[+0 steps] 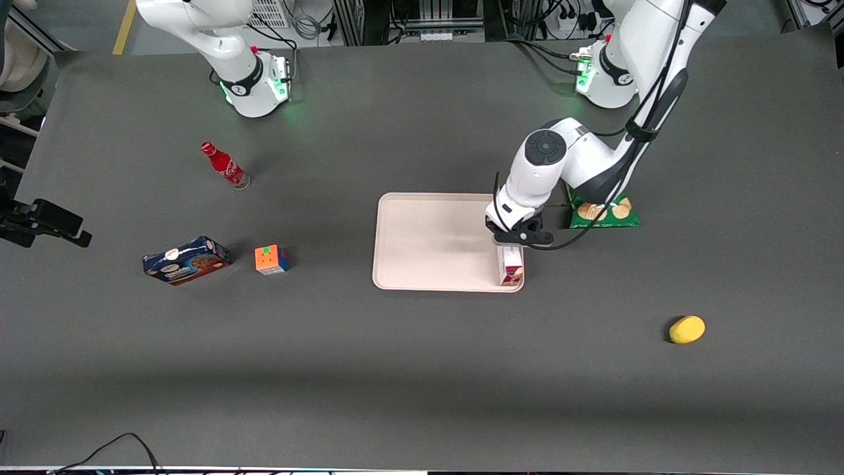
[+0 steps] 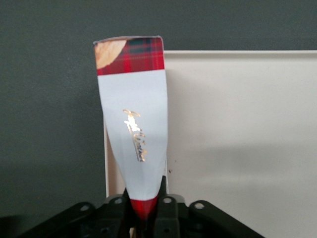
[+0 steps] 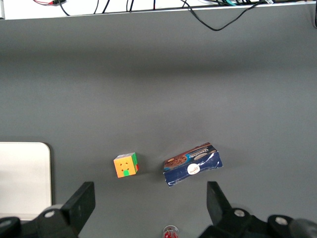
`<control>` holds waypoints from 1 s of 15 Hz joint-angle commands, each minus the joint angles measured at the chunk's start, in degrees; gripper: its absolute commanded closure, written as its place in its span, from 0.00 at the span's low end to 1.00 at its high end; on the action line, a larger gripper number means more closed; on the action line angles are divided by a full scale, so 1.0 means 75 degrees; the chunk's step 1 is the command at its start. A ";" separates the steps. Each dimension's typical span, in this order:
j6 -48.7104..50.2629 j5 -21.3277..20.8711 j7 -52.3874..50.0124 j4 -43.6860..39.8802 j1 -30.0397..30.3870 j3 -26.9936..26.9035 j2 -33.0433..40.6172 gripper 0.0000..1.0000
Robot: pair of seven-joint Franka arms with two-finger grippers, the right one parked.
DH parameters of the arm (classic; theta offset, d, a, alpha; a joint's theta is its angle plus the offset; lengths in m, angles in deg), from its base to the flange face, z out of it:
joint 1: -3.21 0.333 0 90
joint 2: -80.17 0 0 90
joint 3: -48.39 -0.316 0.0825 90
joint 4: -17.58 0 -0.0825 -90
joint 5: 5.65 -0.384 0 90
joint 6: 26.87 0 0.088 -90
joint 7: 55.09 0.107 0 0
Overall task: Place red cookie box on tray
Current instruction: 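Open the left gripper and withdraw it from the box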
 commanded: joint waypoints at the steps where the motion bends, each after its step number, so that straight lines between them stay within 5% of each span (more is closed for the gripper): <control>1: -0.0006 -0.0204 -0.0254 -0.0213 -0.0178 -0.0135 -0.0031 0.00; 8: 0.0403 0.0099 -0.0009 -0.0881 0.0290 -0.0310 0.0823 0.00; 10: 0.1022 0.0764 0.0842 -0.1266 0.0338 -0.0579 0.1128 0.00; 13: 0.2310 0.2801 0.2263 -0.1934 0.0560 -0.1047 0.1561 0.00; 15: 0.2828 0.2960 0.2801 -0.2041 0.0677 -0.1585 0.2006 0.00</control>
